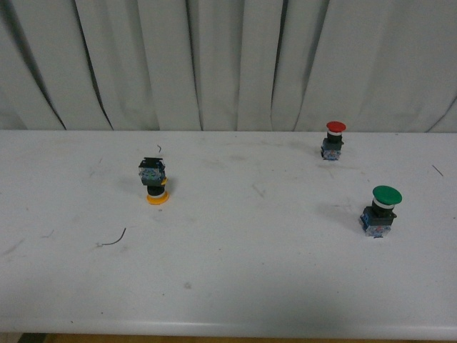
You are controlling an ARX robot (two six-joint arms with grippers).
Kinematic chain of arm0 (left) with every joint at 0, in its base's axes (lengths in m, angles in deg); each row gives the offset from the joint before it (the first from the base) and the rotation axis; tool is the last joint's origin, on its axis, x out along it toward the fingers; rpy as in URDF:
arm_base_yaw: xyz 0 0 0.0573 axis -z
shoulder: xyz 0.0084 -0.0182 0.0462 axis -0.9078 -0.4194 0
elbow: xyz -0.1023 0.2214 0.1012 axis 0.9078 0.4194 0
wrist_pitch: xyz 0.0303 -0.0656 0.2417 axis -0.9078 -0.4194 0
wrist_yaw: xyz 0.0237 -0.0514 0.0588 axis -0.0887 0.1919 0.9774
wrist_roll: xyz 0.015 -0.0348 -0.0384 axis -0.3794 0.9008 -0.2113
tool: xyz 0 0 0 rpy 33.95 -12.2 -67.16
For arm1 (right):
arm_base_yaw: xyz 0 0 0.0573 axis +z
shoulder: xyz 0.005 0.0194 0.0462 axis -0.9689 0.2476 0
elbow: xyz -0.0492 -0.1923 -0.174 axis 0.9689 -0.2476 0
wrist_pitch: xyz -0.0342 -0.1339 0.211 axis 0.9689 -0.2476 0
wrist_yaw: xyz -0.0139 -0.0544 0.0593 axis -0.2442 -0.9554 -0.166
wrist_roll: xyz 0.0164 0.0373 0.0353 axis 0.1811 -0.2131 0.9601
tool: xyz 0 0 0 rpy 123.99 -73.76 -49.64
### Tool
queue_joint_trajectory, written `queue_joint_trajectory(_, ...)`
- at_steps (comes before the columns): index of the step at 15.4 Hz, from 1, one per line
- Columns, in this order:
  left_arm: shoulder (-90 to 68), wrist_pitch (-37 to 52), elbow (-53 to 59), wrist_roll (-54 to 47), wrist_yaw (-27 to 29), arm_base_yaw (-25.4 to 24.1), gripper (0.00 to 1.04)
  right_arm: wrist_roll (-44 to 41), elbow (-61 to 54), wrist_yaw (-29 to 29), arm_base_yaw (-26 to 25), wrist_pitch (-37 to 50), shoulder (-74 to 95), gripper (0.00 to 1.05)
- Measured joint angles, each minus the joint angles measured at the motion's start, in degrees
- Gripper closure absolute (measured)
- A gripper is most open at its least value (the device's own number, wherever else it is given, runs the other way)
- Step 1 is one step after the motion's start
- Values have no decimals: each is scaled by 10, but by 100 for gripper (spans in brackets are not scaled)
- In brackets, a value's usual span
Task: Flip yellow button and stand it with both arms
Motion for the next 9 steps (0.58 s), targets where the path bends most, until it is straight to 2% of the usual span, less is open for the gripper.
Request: queue_joint_trajectory(9, 0, 0, 0, 0, 0, 0, 7, 0, 0, 0, 0, 0, 0, 6)
